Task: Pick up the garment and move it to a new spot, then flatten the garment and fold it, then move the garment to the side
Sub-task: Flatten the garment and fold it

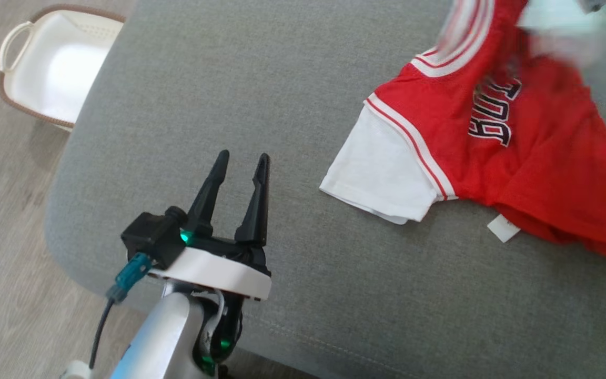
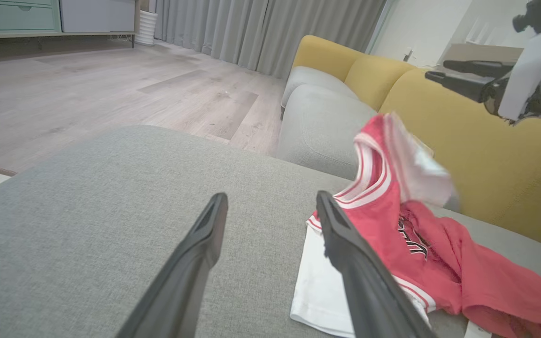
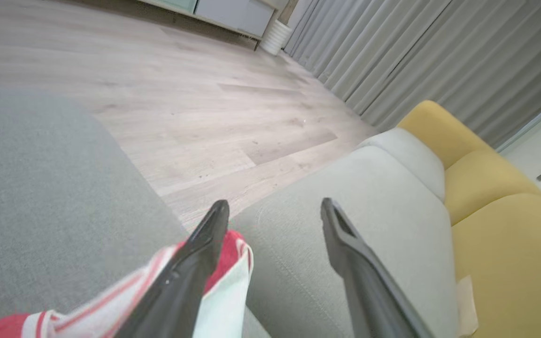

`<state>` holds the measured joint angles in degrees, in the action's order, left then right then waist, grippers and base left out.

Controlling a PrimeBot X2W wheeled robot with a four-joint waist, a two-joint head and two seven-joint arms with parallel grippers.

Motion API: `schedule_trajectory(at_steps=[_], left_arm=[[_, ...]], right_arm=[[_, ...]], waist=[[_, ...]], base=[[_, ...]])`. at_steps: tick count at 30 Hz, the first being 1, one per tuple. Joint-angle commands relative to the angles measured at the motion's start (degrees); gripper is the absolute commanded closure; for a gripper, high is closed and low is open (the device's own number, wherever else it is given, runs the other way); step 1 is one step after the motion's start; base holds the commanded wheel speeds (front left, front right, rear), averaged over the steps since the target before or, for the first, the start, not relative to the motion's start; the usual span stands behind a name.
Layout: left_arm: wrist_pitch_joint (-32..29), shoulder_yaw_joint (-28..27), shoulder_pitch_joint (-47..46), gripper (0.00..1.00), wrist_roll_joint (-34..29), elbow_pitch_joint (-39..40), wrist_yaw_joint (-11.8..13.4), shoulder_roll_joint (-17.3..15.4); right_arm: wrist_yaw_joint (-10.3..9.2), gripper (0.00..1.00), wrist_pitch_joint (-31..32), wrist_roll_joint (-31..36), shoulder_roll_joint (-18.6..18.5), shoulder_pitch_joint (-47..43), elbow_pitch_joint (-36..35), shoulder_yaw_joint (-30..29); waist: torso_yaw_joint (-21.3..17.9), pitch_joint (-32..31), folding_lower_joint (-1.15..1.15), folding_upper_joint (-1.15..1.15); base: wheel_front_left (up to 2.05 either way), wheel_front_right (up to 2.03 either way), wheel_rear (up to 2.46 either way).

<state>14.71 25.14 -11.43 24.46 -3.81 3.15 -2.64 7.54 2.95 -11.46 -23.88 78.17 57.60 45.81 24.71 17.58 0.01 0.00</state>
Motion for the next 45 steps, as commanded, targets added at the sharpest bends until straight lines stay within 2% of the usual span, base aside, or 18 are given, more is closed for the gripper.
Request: schedule_trajectory(at_steps=[1, 5, 10, 17, 23, 29, 34, 38, 42, 45], left_arm=[[0.29, -2.16, -2.42, 0.00, 0.22, 2.04, 0.30, -0.23], [0.29, -3.52, -2.82, 0.00, -0.32, 2.07, 0.12, -0.23], [0.29, -5.32, -3.48, 0.00, -1.45, 2.22, -0.25, -0.23], [0.29, -8.26, -2.93, 0.00, -3.01, 2.49, -0.65, -0.23], [0.29, -11.02, -0.43, 0.00, -4.02, 3.14, -0.76, -0.23], [0.29, -12.00, 1.44, 0.00, -5.20, 3.60, -0.95, -0.23], [0.29, -11.79, 2.24, 0.00, -5.63, 3.47, -1.27, -0.23], [0.29, -11.25, 2.49, 0.00, -5.74, 3.13, -1.53, -0.23], [0.29, -10.55, 2.17, 0.00, -5.85, 2.75, -1.73, -0.23], [0.29, -10.04, 1.67, 0.00, -5.84, 2.48, -1.81, -0.23]], right_arm=[[-0.05, 0.00, -0.56, -1.33, 1.95, 0.65, -0.40, 1.07], [-0.05, 0.00, -1.32, -5.53, 2.89, 0.95, 1.54, 6.09], [-0.05, 0.00, -6.73, -11.23, 1.88, 1.45, 0.32, 7.92], [-0.05, 0.00, -14.98, -17.11, 1.56, -3.43, -2.62, 5.23], [-0.05, 0.00, -17.78, -19.38, 3.90, -15.33, -7.96, -2.34], [-0.05, 0.00, -17.92, -13.22, 7.93, -33.59, -20.64, -17.01], [-0.05, 0.00, -17.94, -5.60, 14.25, -50.04, -29.30, -27.39], [-0.05, 0.00, -17.90, -0.73, 18.05, -57.67, -33.16, -29.62], [-0.05, 0.00, -16.84, 2.66, 19.65, -60.44, -35.17, -28.63], [-0.05, 0.00, -15.59, 2.47, 20.39, -61.06, -35.38, -27.70]], waist=[[-1.21, -0.13, -0.01, 0.00], [-4.90, -0.85, -0.01, 0.00], [-10.30, -2.24, -0.01, 0.00], [-16.66, -5.55, -0.01, 0.00], [-21.78, -9.63, -0.01, 0.00], [-24.51, -11.38, -0.01, 0.00], [-24.86, -11.27, -0.01, 0.00], [-24.42, -10.58, -0.01, 0.00], [-23.44, -9.57, -0.01, 0.00], [-22.40, -8.85, -0.01, 0.00]], base=[[0.00, 0.00, 0.00], [0.00, 0.00, 0.00], [0.00, 0.00, 0.00], [0.00, 0.00, 0.00], [0.00, 0.00, 0.00], [0.00, 0.00, 0.00], [0.00, 0.00, 0.00], [0.00, 0.00, 0.00], [0.00, 0.00, 0.00], [0.00, 0.00, 0.00]])
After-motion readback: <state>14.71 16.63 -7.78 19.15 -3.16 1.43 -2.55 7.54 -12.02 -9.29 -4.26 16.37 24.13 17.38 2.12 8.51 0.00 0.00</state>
